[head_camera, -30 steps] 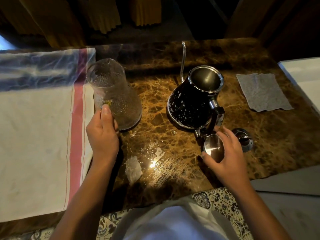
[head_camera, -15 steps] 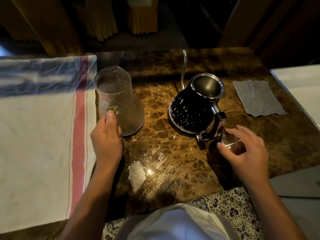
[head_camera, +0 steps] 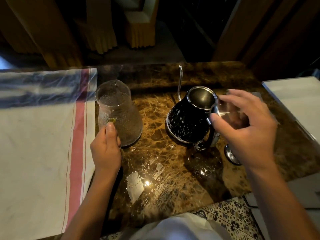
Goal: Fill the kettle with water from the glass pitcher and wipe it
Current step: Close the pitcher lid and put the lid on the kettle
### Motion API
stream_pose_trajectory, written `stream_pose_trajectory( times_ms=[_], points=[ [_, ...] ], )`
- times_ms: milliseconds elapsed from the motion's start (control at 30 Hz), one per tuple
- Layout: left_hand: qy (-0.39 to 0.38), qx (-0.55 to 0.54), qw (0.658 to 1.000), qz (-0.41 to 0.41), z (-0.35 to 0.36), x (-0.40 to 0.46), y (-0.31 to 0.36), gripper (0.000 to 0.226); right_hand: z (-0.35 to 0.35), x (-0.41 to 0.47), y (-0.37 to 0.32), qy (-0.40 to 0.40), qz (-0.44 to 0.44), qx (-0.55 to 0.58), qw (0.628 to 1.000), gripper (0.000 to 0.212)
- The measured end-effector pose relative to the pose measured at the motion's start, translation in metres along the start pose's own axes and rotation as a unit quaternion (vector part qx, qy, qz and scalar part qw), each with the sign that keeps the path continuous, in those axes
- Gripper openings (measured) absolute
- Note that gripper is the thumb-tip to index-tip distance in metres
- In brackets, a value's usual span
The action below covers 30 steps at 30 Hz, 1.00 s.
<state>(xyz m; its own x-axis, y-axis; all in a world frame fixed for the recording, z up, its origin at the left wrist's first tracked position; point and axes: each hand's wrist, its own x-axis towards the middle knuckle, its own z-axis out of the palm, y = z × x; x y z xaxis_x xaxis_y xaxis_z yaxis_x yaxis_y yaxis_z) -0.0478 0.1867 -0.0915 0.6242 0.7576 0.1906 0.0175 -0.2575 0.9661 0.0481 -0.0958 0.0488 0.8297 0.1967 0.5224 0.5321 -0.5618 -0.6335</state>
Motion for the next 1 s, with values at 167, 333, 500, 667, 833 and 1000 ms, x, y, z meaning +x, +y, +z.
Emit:
stream_pose_trajectory(
  times_ms=[167,333,500,667,833,1000],
  points=[
    [0.0,0.003,1.0,-0.002,0.0,0.0,0.003,0.054,0.028,0.019,-0.03,-0.046,-0.04,0.026,0.998,0.044],
    [0.002,-0.005,1.0,0.01,0.001,-0.002,0.013,0.052,0.06,0.035,-0.056,-0.107,-0.076,0.056,0.99,0.043],
    [0.002,-0.005,1.0,0.026,0.002,-0.003,0.022,0.05,0.103,0.047,-0.076,-0.164,-0.1,0.07,0.979,0.041],
    [0.002,-0.007,0.999,0.039,0.002,-0.004,0.026,0.054,0.145,0.055,-0.09,-0.18,-0.135,0.078,0.971,0.043],
    [0.006,0.001,0.999,0.033,0.002,-0.003,0.024,0.04,0.171,0.062,-0.1,-0.207,-0.16,0.072,0.962,0.046],
    [0.004,0.004,0.999,0.033,0.002,-0.003,0.024,0.039,0.182,0.069,-0.104,-0.223,-0.192,0.056,0.954,0.045]
  ],
)
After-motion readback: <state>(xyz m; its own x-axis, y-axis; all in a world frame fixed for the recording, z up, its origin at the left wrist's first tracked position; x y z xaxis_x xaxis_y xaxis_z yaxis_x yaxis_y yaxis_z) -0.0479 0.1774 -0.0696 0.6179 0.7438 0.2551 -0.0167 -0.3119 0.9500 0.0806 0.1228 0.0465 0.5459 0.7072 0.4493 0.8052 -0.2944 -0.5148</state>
